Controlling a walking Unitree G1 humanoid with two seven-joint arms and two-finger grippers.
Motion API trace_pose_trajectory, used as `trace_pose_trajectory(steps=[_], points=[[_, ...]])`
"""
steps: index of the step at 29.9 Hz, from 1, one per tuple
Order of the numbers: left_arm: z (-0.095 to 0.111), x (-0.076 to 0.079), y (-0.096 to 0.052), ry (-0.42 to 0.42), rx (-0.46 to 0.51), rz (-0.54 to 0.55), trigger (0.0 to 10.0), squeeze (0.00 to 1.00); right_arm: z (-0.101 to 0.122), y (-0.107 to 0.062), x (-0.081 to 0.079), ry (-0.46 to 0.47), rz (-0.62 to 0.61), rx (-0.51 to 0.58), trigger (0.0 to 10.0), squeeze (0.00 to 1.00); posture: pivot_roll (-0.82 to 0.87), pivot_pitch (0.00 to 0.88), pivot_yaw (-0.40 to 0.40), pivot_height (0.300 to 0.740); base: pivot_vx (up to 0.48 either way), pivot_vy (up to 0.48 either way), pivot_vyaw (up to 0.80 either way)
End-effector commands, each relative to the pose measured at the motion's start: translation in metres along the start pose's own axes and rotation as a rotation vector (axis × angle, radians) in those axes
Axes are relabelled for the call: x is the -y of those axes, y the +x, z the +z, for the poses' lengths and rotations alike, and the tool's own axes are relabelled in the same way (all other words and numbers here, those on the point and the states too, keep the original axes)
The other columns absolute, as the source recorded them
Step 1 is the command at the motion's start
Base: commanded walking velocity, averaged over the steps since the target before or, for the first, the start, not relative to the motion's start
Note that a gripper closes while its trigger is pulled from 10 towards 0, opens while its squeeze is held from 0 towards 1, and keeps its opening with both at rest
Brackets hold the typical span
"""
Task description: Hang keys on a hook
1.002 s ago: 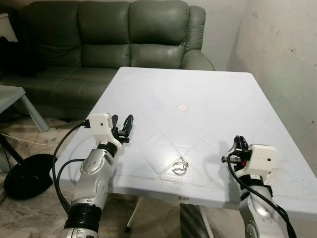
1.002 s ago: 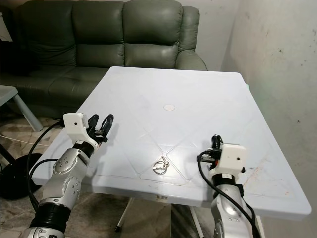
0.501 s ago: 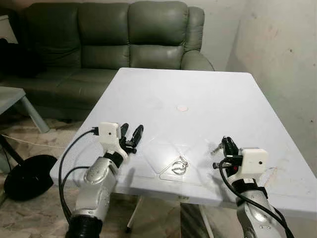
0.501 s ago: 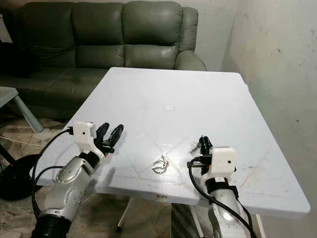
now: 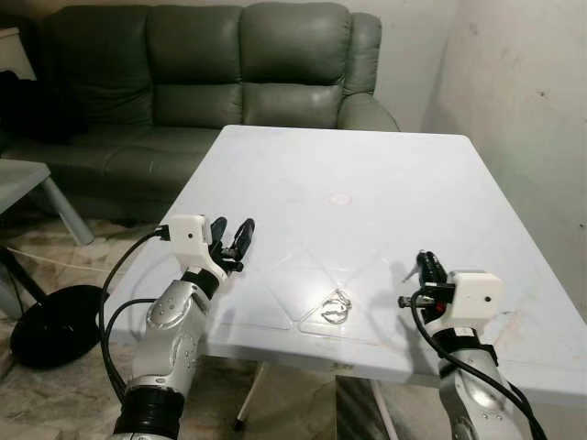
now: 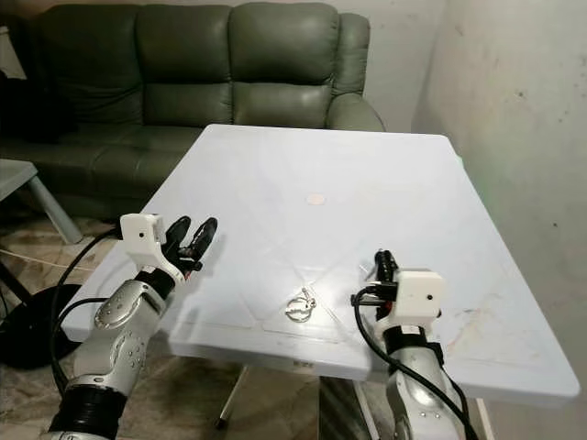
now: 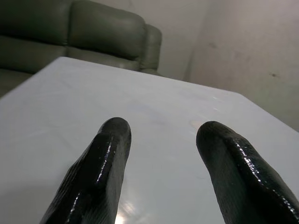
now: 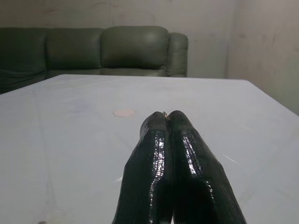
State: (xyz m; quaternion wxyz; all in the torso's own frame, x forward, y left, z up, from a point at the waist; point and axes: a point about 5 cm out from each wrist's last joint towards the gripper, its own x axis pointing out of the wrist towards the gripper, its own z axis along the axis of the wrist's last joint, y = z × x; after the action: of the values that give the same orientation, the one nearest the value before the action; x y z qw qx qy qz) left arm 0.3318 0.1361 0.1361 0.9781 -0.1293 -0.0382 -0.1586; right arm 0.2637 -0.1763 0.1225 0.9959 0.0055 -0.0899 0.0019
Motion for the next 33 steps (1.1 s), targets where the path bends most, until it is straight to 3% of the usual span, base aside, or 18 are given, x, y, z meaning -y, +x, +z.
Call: trace_pose_trajectory(steps=[1, 11, 33], points=[[0.0019, -0.0043, 0.0001, 0.001, -0.004, 0.020, 10.0, 0.00, 0.0046, 0.0037, -0.0048, 0.015, 0.008, 0.019, 10.0, 0.00, -0.10, 0.000, 0.026, 0.740, 0.000, 0.409, 0.00], [0.0024, -0.0035, 0.0025, -0.005, -0.003, 0.031, 10.0, 0.00, 0.0012, 0.0036, -0.0046, 0.017, 0.003, -0.013, 10.0, 0.00, -0.10, 0.000, 0.021, 0.740, 0.000, 0.469, 0.00], [0.0021, -0.0006, 0.0046, 0.006, -0.001, 0.047, 10.0, 0.00, -0.0023, 0.0053, -0.0065, 0.036, 0.000, -0.063, 10.0, 0.00, -0.10, 0.000, 0.017, 0.740, 0.000, 0.000, -0.71]])
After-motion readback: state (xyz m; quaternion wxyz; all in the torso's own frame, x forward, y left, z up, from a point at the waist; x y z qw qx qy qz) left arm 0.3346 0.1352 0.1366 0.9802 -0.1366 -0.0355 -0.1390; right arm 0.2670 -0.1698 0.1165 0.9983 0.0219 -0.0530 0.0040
